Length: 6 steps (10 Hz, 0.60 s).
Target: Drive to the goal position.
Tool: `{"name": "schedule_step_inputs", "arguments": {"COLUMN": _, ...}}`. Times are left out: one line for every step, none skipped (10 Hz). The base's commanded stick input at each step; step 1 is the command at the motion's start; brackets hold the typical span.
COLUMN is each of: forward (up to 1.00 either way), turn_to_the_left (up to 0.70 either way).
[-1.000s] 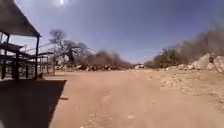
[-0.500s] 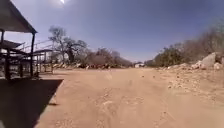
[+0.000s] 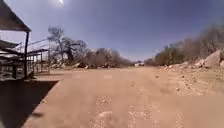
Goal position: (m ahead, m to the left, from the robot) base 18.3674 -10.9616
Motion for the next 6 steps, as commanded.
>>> {"name": "schedule_step_inputs", "arguments": {"forward": 0.85, "turn_to_the_left": 0.0}}
{"name": "schedule_step_inputs", "arguments": {"forward": 0.85, "turn_to_the_left": 0.0}}
{"name": "schedule_step_inputs", "arguments": {"forward": 0.85, "turn_to_the_left": 0.0}}
{"name": "schedule_step_inputs", "arguments": {"forward": 0.85, "turn_to_the_left": 0.0}}
{"name": "schedule_step_inputs", "arguments": {"forward": 0.85, "turn_to_the_left": 0.0}}
{"name": "schedule_step_inputs", "arguments": {"forward": 0.85, "turn_to_the_left": 0.0}}
